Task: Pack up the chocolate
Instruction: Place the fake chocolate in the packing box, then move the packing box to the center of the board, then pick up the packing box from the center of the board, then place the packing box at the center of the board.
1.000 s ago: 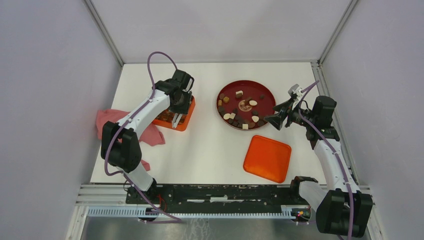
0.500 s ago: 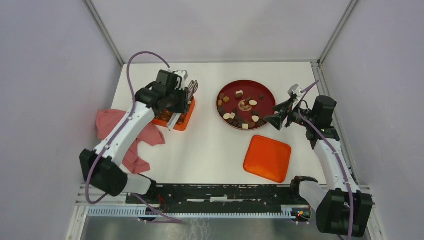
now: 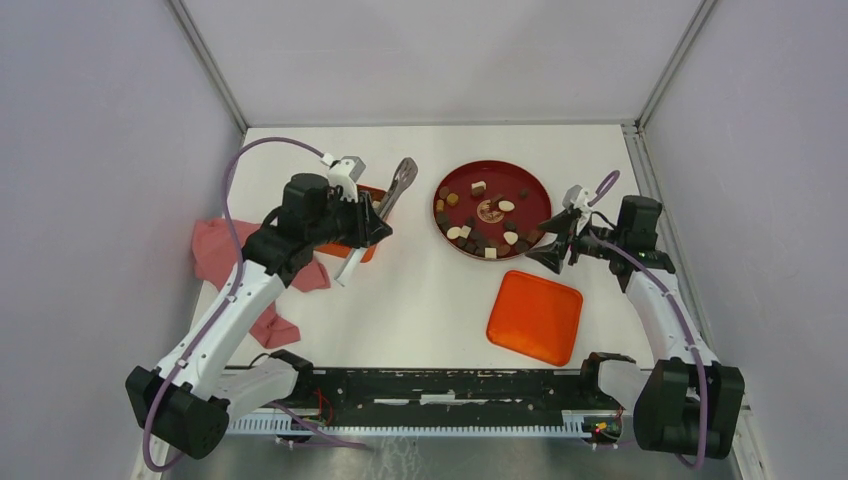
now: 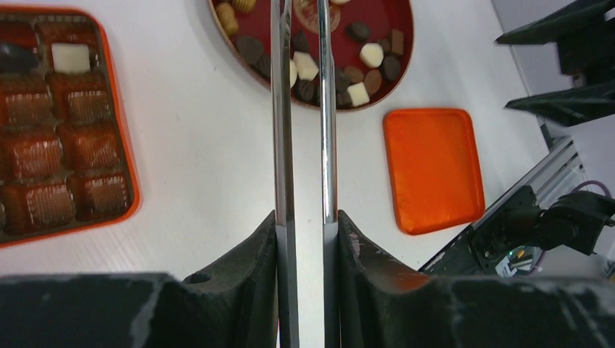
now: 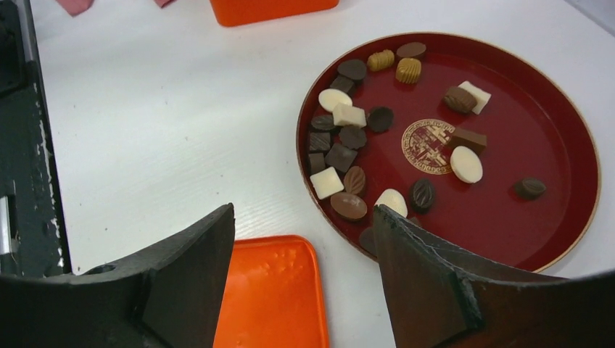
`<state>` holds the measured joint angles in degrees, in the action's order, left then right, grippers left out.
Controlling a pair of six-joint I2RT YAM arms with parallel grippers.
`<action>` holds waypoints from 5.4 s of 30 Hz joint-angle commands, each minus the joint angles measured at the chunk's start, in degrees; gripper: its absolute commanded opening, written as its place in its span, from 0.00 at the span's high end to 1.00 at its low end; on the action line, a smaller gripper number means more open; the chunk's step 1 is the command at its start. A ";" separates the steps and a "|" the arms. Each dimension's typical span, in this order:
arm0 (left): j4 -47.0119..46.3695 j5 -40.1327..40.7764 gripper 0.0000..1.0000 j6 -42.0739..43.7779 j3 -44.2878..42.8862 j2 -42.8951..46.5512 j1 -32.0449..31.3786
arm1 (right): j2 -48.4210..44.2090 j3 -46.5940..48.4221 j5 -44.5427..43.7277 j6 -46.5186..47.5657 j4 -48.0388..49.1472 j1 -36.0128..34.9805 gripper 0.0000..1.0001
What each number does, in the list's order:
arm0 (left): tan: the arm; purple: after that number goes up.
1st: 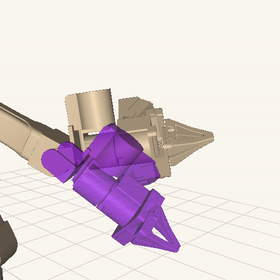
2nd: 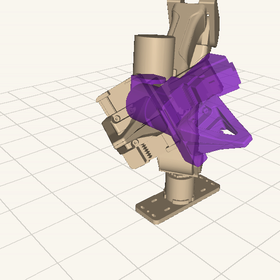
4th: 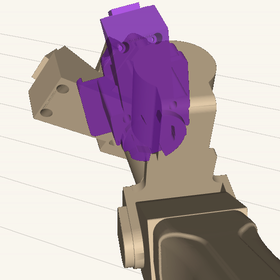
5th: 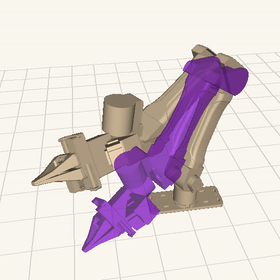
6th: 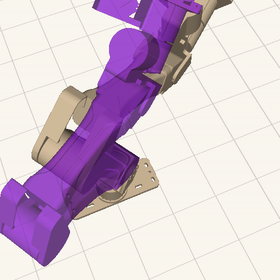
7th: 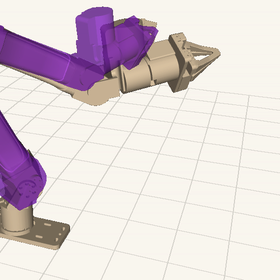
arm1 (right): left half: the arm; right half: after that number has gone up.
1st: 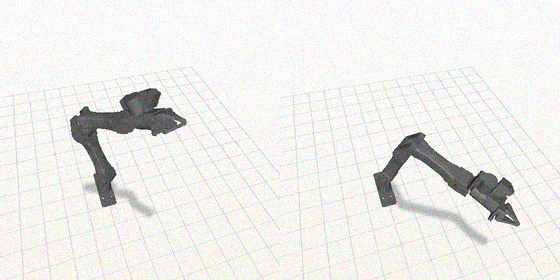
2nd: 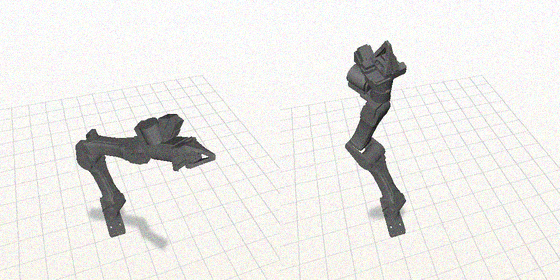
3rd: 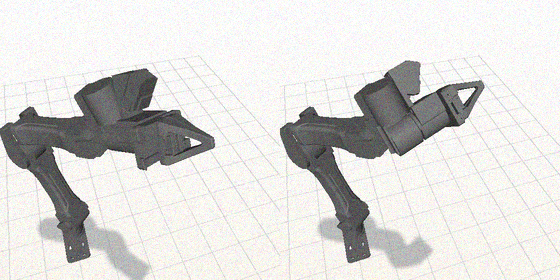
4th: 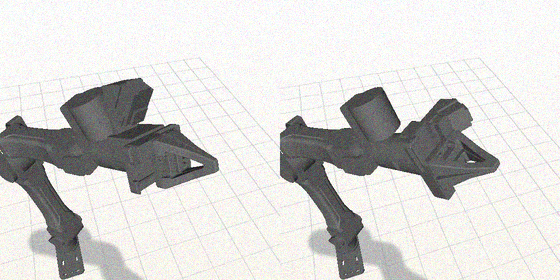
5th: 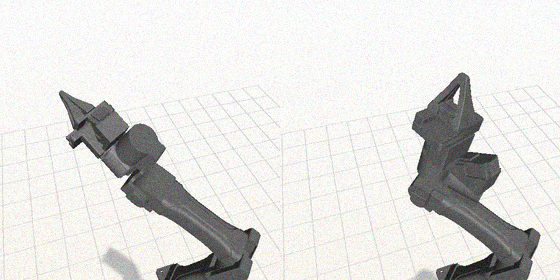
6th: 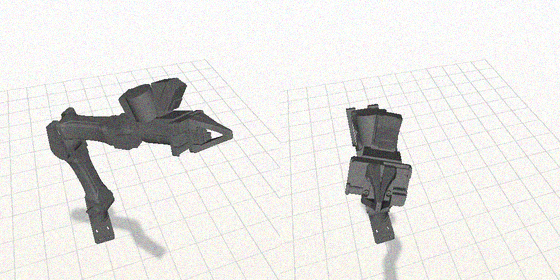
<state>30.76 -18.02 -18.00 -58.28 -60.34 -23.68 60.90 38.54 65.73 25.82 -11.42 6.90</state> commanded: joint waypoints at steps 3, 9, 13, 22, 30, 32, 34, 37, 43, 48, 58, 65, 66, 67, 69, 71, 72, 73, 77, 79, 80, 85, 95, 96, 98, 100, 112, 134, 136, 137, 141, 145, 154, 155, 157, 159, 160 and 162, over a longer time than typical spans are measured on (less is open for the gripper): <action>-12.29 -2.34 0.71 0.67 -5.01 -0.69 0.30 | 3.84 1.78 2.91 22.76 -13.21 0.48 0.24; -6.28 5.75 0.71 6.41 -12.56 -3.00 0.25 | 9.35 11.16 -12.08 27.05 -22.03 -9.23 0.27; -2.28 13.39 0.71 7.12 -16.59 -1.58 0.31 | 16.88 21.36 -17.80 18.55 -20.73 -21.39 0.27; 3.91 19.96 0.70 2.11 -20.54 7.55 0.29 | 40.18 43.55 -34.66 -12.57 -6.22 -42.88 0.28; 8.88 21.72 0.69 -2.15 -18.54 14.60 0.28 | 57.17 60.89 -64.36 -49.40 -6.82 -54.08 0.24; 10.18 22.08 0.69 -2.02 -18.12 15.54 0.25 | 59.63 61.83 -64.42 -57.16 -6.33 -54.22 0.25; 11.31 22.65 0.69 -1.54 -18.10 15.99 0.29 | 61.21 61.82 -64.62 -61.46 -4.50 -54.47 0.27; 12.42 23.97 0.69 -0.55 -18.33 16.15 0.26 | 63.62 63.47 -65.38 -64.52 -3.04 -54.80 0.31; 12.52 25.37 0.69 0.99 -17.95 16.24 0.28 | 66.34 64.95 -70.72 -69.47 -0.41 -54.70 0.35; 12.63 25.53 0.69 1.42 -17.24 16.12 0.25 | 69.86 67.39 -73.53 -71.24 0.42 -54.74 0.40; 12.88 25.46 0.69 0.78 -16.86 16.55 0.27 | 73.11 70.49 -80.32 -69.31 -0.35 -54.59 0.65; 13.50 25.29 0.69 0.51 -17.26 16.83 0.27 | 69.92 69.56 -83.15 -64.11 -1.05 -53.76 0.78; 13.55 25.17 0.69 0.43 -17.30 16.80 0.30 | 69.05 68.24 -82.82 -63.31 -0.13 -53.38 0.81; 13.54 25.08 0.69 0.31 -17.35 16.83 0.30 | 68.07 66.97 -82.21 -62.18 0.65 -53.04 0.83; 13.53 24.77 0.69 0.33 -17.48 16.87 0.26 | 66.19 64.28 -80.30 -60.45 2.11 -52.40 0.86; 13.49 24.50 0.69 0.21 -17.57 16.98 0.25 | 63.92 61.04 -78.41 -59.20 3.05 -51.99 0.88; 13.47 24.32 0.69 0.05 -17.57 17.12 0.30 | 62.65 59.23 -77.84 -58.15 3.20 -51.94 0.88; 13.54 24.27 0.69 0.01 -17.51 17.22 0.28 | 61.55 57.62 -77.34 -57.51 3.59 -51.92 0.89; 13.53 23.55 0.69 -0.45 -17.27 17.68 0.25 | 57.01 50.99 -71.86 -48.98 4.74 -51.98 0.94; 13.53 23.09 0.69 -0.62 -17.07 17.84 0.27 | 55.45 49.04 -69.76 -43.37 4.41 -51.99 0.95; 13.49 22.93 0.69 -0.80 -16.98 17.88 0.23 | 54.89 48.01 -69.09 -41.04 4.11 -51.90 0.96; 13.49 22.04 0.69 -1.43 -16.41 17.94 0.25 | 52.89 44.96 -64.66 -32.48 1.15 -51.38 1.00; 12.98 21.28 0.69 -2.16 -16.09 17.75 0.27 | 59.65 54.56 -61.16 -27.29 -7.30 -51.28 0.69; 12.96 21.32 0.69 -2.18 -16.08 17.78 0.24 | 61.35 56.94 -60.38 -26.37 -8.61 -51.28 0.69; 13.00 21.23 0.69 -2.28 -16.07 17.92 0.30 | 63.47 59.99 -59.61 -24.58 -10.55 -51.28 0.68; 12.98 21.33 0.69 -2.44 -16.00 18.10 0.22 | 64.54 61.20 -59.34 -22.95 -11.13 -51.28 0.69; 12.94 20.47 0.69 -2.47 -16.24 17.36 0.24 | 64.04 62.02 -59.86 -18.09 -15.79 -51.02 0.66; 13.16 20.71 0.69 -3.27 -16.40 17.63 0.22 | 52.35 47.75 -58.84 -22.26 0.99 -49.48 1.00; 13.35 20.98 0.69 -3.12 -16.72 17.41 0.23 | 48.80 45.46 -60.02 -22.86 3.82 -49.43 1.00; 13.58 21.13 0.69 -3.10 -16.96 17.24 0.23 | 47.17 44.36 -60.86 -23.16 5.50 -49.43 1.00; 14.15 21.36 0.69 -2.95 -17.33 16.84 0.22 | 41.71 41.14 -63.22 -24.27 8.68 -49.44 1.00; 14.11 21.45 0.69 -2.83 -17.04 16.70 0.27 | 39.12 41.00 -62.01 -25.24 8.08 -49.50 1.00; 13.95 21.89 0.70 -1.30 -18.76 16.35 0.28 | 35.29 42.42 -61.93 -21.40 8.02 -49.72 1.00; 13.95 22.04 0.70 -0.96 -19.48 16.34 0.23 | 34.71 42.20 -62.05 -20.52 8.46 -49.78 1.00; 13.82 22.32 0.69 -0.28 -20.64 16.31 0.23 | 33.97 42.39 -62.12 -19.24 8.62 -49.79 1.00; 13.64 21.55 0.69 -0.06 -21.76 15.87 0.30 | 33.23 42.89 -63.09 -18.04 8.28 -50.24 1.00; 13.50 20.97 0.69 -0.08 -22.11 15.60 0.26 | 32.70 43.02 -64.37 -17.02 8.13 -50.84 1.00; 13.29 19.65 0.70 -0.69 -22.35 15.18 0.24 | 32.25 43.06 -65.38 -16.07 7.51 -51.77 1.00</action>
<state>47.62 2.92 -19.16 -77.43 -44.71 -23.68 98.28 78.87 2.48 7.16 -7.92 -43.20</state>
